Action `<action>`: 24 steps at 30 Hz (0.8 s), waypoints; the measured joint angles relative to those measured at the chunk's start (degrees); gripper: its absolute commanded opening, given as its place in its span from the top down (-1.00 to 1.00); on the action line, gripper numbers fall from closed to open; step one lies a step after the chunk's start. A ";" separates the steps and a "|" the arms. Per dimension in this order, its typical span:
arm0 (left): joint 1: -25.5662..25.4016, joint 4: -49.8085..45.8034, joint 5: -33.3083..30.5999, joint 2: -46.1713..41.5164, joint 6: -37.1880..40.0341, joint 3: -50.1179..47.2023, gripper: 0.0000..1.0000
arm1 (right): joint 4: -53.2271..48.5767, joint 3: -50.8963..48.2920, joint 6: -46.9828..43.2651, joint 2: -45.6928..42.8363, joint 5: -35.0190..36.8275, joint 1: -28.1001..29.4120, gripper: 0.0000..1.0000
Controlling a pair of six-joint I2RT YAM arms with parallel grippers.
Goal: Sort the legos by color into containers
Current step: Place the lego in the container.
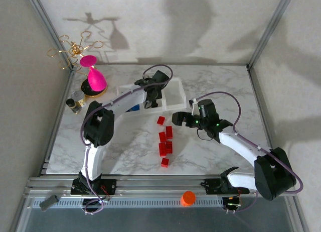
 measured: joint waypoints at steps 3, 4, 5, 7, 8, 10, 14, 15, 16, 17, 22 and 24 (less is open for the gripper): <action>0.57 -1.05 0.02 3.74 0.76 3.63 0.45 | 0.31 0.00 0.00 0.87 -0.11 -0.15 -0.98; 0.74 -1.55 0.02 4.81 1.09 4.87 0.44 | 0.42 0.00 0.00 1.20 -0.09 -0.20 -0.97; 0.90 -1.84 0.07 5.68 1.38 5.88 0.41 | 0.59 0.00 0.00 1.51 -0.13 -0.22 -0.98; 1.16 -2.34 0.07 6.73 1.77 7.13 0.35 | 0.83 0.00 0.00 1.97 -0.37 -0.37 -0.98; 1.29 -2.60 0.07 7.08 2.01 7.63 0.29 | 1.05 0.00 0.00 2.21 -0.48 -0.44 -0.98; 1.38 -3.08 0.04 7.48 2.49 8.39 0.17 | 1.29 0.00 0.00 2.54 -0.92 -0.52 -0.97; 1.53 -4.24 0.02 7.63 2.80 9.84 0.08 | 1.55 0.00 -0.07 2.91 -1.55 -0.61 -0.97; 1.57 -4.39 0.04 7.63 2.82 10.21 0.07 | 1.53 0.02 -0.11 2.95 -1.62 -0.63 -0.98; 1.57 -4.52 0.04 7.63 2.99 10.54 0.07 | 1.46 0.09 -0.22 2.95 -1.60 -0.63 -0.98; 1.62 -4.79 0.04 7.61 2.97 10.82 0.06 | 1.42 0.22 -0.28 2.95 -1.57 -0.63 -0.97; 1.73 -5.25 0.98 6.38 2.95 10.73 0.05 | 0.76 1.49 -1.62 2.95 -1.14 -0.63 -0.98; 1.73 -4.98 1.64 3.93 2.95 9.25 0.05 | 0.13 1.88 -2.16 2.95 -0.94 -0.63 -0.98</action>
